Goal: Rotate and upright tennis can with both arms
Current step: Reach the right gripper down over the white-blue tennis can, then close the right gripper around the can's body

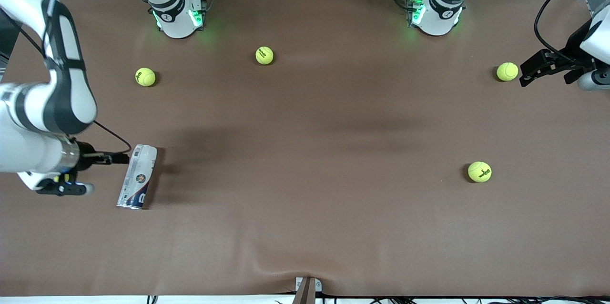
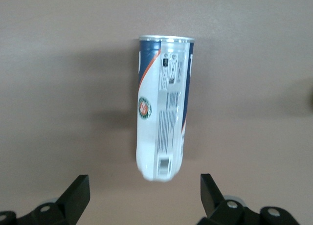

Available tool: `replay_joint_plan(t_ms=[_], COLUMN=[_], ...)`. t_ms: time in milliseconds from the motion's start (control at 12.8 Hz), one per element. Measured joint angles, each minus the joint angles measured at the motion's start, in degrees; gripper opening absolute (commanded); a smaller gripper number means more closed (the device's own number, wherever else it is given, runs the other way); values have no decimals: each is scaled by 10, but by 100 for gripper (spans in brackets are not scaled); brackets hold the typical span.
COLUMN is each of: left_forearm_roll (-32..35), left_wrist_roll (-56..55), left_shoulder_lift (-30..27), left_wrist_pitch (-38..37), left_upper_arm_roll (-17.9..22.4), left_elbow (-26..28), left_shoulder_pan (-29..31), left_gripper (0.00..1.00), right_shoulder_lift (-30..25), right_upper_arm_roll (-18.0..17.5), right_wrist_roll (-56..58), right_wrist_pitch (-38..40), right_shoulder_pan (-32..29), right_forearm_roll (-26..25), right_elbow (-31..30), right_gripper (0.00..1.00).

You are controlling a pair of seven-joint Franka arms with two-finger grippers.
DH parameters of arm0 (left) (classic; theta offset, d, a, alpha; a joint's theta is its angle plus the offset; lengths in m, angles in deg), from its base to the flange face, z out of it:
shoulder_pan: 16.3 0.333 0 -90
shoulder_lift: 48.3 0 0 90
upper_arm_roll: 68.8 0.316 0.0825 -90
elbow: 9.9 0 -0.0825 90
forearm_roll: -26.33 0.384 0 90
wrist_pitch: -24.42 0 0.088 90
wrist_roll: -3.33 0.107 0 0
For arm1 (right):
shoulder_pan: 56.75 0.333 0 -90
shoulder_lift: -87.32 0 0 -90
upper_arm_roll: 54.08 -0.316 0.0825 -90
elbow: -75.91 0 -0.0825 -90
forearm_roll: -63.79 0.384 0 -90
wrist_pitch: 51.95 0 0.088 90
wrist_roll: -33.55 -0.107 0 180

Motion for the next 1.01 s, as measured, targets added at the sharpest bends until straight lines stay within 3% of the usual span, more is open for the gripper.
replay_joint_plan(t_ms=[390,1014], left_forearm_roll=[0,0], left_wrist_roll=[0,0], left_shoulder_lift=[0,0], left_wrist_pitch=[-2,-7], left_upper_arm_roll=[0,0], left_elbow=[0,0], left_shoulder_pan=[2,2], left_gripper=[100,100], right_shoulder_lift=[72,103], right_upper_arm_roll=[2,-1], right_wrist_roll=[25,26], right_wrist_pitch=[-64,-93], right_shoulder_pan=[-18,-18], right_forearm_roll=[0,0], right_elbow=[1,1], right_gripper=[100,100])
